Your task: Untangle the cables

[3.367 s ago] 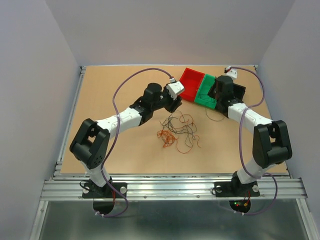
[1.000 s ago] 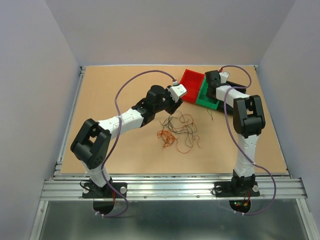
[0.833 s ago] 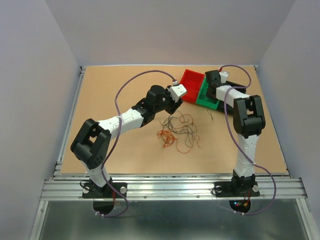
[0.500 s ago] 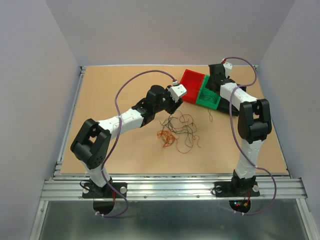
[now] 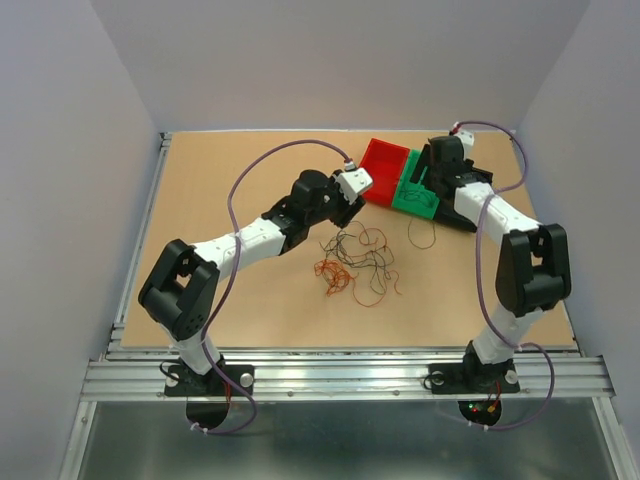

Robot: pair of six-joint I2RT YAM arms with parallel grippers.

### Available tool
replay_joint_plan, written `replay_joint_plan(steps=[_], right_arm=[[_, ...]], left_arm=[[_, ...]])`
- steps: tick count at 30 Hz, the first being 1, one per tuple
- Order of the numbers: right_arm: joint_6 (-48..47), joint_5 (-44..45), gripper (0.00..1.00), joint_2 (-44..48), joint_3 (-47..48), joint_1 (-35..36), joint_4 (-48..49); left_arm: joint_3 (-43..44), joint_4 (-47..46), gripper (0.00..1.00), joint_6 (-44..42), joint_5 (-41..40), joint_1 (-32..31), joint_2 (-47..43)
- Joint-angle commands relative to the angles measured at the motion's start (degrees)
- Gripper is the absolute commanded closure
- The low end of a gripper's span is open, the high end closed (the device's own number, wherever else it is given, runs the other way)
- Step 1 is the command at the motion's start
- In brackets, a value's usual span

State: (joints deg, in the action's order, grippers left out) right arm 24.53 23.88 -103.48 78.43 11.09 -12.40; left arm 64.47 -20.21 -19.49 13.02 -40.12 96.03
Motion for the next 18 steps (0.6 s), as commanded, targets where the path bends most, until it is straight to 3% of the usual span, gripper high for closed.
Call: replay_joint_plan(steps=[1,2,5,9,18], right_arm=[[-2.9,-5.6,0.15,8.5,-8.1,2.9,2.8],[-3.5,-5.5,0.07,11.3,-11.1,4.7,2.9],[-4.1,-4.5,0.01,16.2,-14.9,7.8,2.6],[-3.5,-2.8,0.0,19.6,-19.2,12.5,-0.7],[0.2,4.1,0.0,19.4,-25.0,13.0,-5.5]], left_arm=[[-0.4,-2.1,0.4,-0.5,0.3,-0.3,-3.4],[-0.5,-2.1,0.4,-0.5,0.3,-0.3,-3.6],[-0.7,-2.1,0.4,-0.4,0.4,-0.3,-3.9],[-1.0,-2.2,0.4,-0.4,0.5,-0.3,-4.6],[-1.0,-2.2,0.4,0.1,1.0,-0.3,-4.8]])
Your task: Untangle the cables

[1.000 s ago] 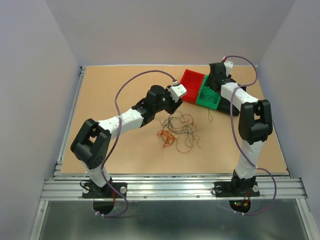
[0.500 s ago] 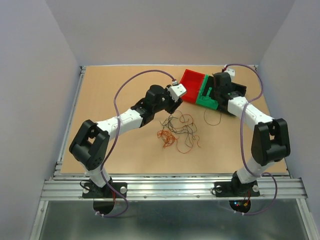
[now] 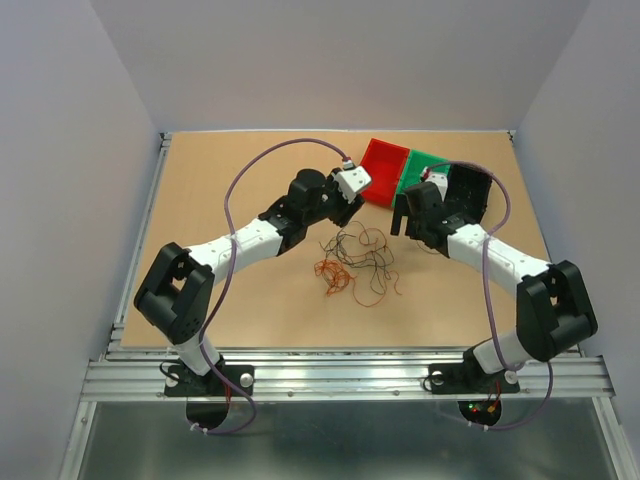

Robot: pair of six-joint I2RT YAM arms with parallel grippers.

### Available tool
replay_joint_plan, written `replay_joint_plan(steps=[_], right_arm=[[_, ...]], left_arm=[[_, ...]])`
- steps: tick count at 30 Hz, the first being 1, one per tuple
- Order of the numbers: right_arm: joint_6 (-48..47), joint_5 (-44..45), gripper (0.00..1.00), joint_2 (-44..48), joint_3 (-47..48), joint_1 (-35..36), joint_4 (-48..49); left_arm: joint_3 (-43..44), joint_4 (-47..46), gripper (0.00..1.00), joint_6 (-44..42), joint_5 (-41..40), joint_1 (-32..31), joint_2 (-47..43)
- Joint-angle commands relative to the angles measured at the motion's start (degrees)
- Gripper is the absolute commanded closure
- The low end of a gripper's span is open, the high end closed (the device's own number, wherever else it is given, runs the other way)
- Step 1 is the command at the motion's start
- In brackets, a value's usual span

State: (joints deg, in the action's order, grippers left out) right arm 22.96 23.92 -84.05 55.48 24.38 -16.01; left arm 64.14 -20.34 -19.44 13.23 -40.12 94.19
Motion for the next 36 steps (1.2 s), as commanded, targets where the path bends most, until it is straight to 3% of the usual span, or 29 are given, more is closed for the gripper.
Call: replay_joint_plan(steps=[1,3,4,6,10,14,17,18,19,20,26,30,36], right_arm=[[1.9,4.5,0.0,-0.8,-2.2,-0.3,-1.8],[2.0,4.2,0.04,-1.7,-2.2,-0.3,-1.8],[1.7,3.1,0.12,-2.3,-2.0,-0.3,-1.8],[0.7,1.5,0.19,-4.5,-1.6,-0.3,-1.4],[-1.5,0.9,0.2,-10.3,0.0,-0.2,-1.1],[-2.5,1.1,0.3,-13.1,1.3,-0.3,-1.0],[-3.0,1.8,0.52,-13.3,1.7,-0.5,-0.8],[-3.2,1.9,0.81,-13.3,1.7,-0.7,-0.6],[-3.4,2.1,0.94,-13.1,1.6,-0.9,-0.4],[-3.4,2.2,0.99,-12.9,1.4,-1.1,-0.2],[-5.1,-0.4,0.99,-10.5,2.0,-1.7,3.5],[-7.9,-6.9,0.99,-9.7,4.3,-4.8,8.4],[-7.2,-15.7,0.99,-12.9,14.1,-10.8,9.2]], left_arm=[[-0.8,-2.0,0.4,0.0,0.8,-0.3,-3.0],[-0.8,-2.0,0.4,0.1,0.8,-0.3,-3.0],[-0.9,-2.0,0.4,0.1,1.0,-0.3,-3.1],[-1.0,-2.0,0.4,0.2,1.0,-0.4,-3.5],[-1.1,-2.0,0.4,0.2,1.2,-0.3,-3.8],[-1.1,-1.9,0.4,0.3,1.1,-0.3,-3.9],[-1.2,-1.9,0.4,0.2,0.9,-0.3,-4.2],[-1.2,-1.8,0.4,0.2,1.0,-0.3,-4.3],[-1.2,-1.9,0.4,0.2,1.0,-0.3,-4.3],[-1.2,-1.9,0.4,0.2,1.0,-0.3,-4.3],[-1.1,-1.9,0.4,0.2,0.9,-0.4,-4.1],[-1.1,-1.9,0.4,0.1,0.9,-0.3,-3.9],[-0.9,-1.9,0.4,-0.2,0.7,-0.3,-3.3]])
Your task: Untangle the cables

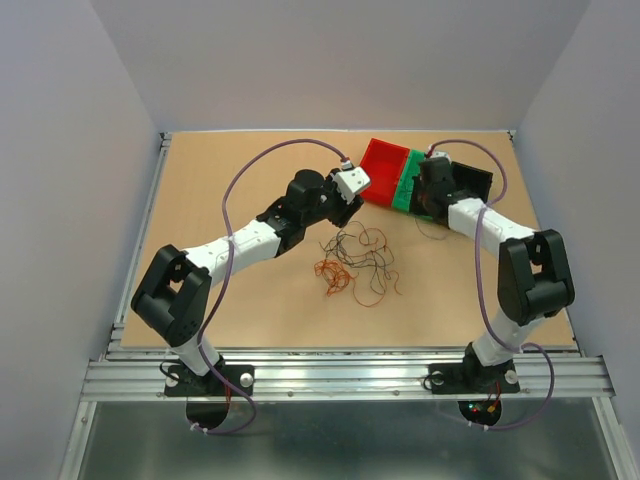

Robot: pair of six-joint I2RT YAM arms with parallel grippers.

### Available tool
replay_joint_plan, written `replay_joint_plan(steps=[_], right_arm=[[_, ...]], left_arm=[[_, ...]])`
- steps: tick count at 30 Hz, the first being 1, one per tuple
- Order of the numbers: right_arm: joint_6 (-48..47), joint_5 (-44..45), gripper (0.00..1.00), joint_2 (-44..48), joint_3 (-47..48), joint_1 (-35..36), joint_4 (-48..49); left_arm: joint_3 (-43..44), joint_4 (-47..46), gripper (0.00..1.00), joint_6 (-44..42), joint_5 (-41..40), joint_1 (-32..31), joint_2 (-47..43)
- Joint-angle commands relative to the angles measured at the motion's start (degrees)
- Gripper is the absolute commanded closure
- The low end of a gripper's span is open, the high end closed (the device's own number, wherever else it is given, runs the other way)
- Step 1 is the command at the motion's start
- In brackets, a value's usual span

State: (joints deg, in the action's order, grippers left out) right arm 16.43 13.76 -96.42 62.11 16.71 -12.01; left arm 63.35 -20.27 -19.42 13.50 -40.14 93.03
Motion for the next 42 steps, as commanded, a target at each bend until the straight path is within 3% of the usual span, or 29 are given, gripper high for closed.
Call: replay_joint_plan(steps=[1,8,18,25,36,42], right_arm=[[-0.2,-7.7,0.99,-2.1,9.8,-4.8,5.2],[2.0,-16.2,0.99,-13.2,20.9,-9.1,5.2],[6.2,-13.3,0.99,-23.0,32.2,-11.0,5.2],[9.0,-2.9,0.99,-28.7,35.1,-11.3,5.1],[12.9,11.9,0.99,-30.1,30.6,-11.2,1.6],[25.5,24.8,0.99,-23.7,20.7,-11.2,-1.4]], left_arm=[[0.0,-2.0,0.4,-0.4,0.1,-0.3,-1.6],[1.2,-1.7,0.4,-1.2,-0.7,-0.3,0.6],[1.7,-1.5,0.4,-1.3,-1.3,-0.3,1.4],[1.5,-1.5,0.4,-1.2,-1.1,-0.3,0.7],[1.4,-1.6,0.4,-1.2,-1.3,-0.3,0.6],[1.5,-1.6,0.4,-1.2,-1.4,-0.3,0.8]])
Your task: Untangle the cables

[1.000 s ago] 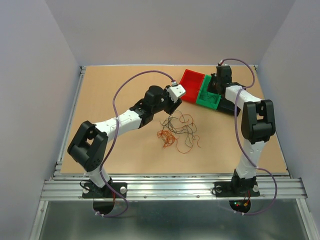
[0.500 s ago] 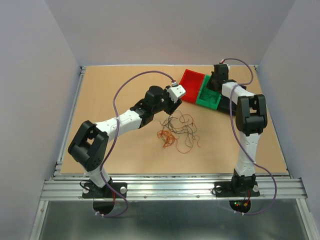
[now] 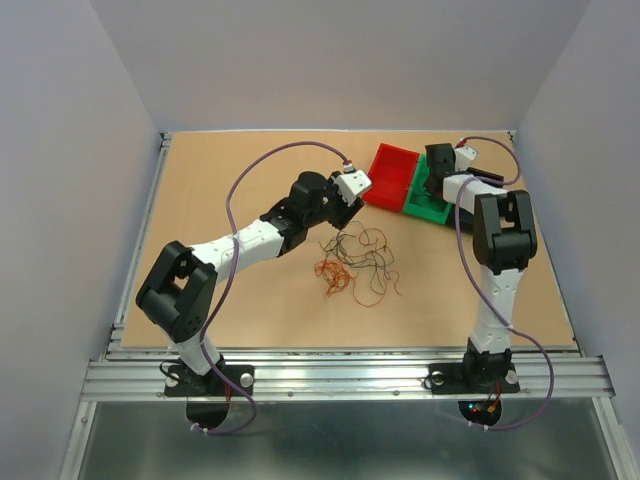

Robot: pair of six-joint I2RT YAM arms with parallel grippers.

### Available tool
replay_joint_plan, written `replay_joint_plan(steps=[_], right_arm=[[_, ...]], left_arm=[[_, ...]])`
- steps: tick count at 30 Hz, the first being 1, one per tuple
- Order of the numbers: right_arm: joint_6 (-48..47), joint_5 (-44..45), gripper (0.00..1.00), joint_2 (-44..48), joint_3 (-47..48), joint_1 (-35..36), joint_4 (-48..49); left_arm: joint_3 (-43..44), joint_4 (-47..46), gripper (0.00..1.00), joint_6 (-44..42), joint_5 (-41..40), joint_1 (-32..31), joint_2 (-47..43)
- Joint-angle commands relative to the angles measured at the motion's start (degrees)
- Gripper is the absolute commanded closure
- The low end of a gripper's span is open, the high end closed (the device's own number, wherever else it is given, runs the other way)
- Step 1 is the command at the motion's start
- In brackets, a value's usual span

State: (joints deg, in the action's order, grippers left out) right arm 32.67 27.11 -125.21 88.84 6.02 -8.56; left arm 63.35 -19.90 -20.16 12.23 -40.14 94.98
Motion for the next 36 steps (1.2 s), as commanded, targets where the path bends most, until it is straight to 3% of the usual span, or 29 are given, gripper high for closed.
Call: replay_joint_plan(steps=[1,4,14,19,21,22,25,26,32,36], right_arm=[[13.4,12.7,0.99,7.1,-7.3,-0.5,-5.3],[17.7,12.7,1.0,9.2,-10.7,-0.5,-5.2],[22.2,7.4,0.99,4.4,-5.7,2.6,-5.2],[21.0,8.7,0.86,4.7,-4.6,4.0,-4.9],[20.1,9.6,0.71,5.8,-5.7,4.1,-4.9],[19.5,10.2,0.56,7.2,-6.2,4.0,-4.8],[17.9,10.6,0.55,9.6,-8.5,4.1,-4.6],[17.2,10.9,0.46,10.4,-9.1,4.1,-4.5],[10.8,8.0,0.38,17.5,-13.9,4.1,0.3],[8.0,6.6,0.37,20.0,-16.3,4.1,3.0]], left_arm=[[1.5,-2.0,0.4,-0.5,-0.2,-0.3,-1.0],[1.5,-1.9,0.4,-0.5,-0.5,-0.3,-1.1],[2.9,-1.5,0.37,-0.3,-4.1,-0.3,1.3],[6.5,-0.4,0.26,2.0,-4.9,0.9,5.1],[8.9,1.4,0.23,3.5,-3.2,1.6,7.9],[10.8,2.8,0.22,4.7,-2.0,2.1,9.2],[11.3,2.9,0.21,5.0,-1.7,2.2,9.6],[11.1,2.8,0.21,5.0,-1.8,2.3,9.5],[11.0,2.4,0.21,6.8,1.5,4.5,9.3],[11.1,2.8,0.21,7.5,3.3,6.0,9.2]])
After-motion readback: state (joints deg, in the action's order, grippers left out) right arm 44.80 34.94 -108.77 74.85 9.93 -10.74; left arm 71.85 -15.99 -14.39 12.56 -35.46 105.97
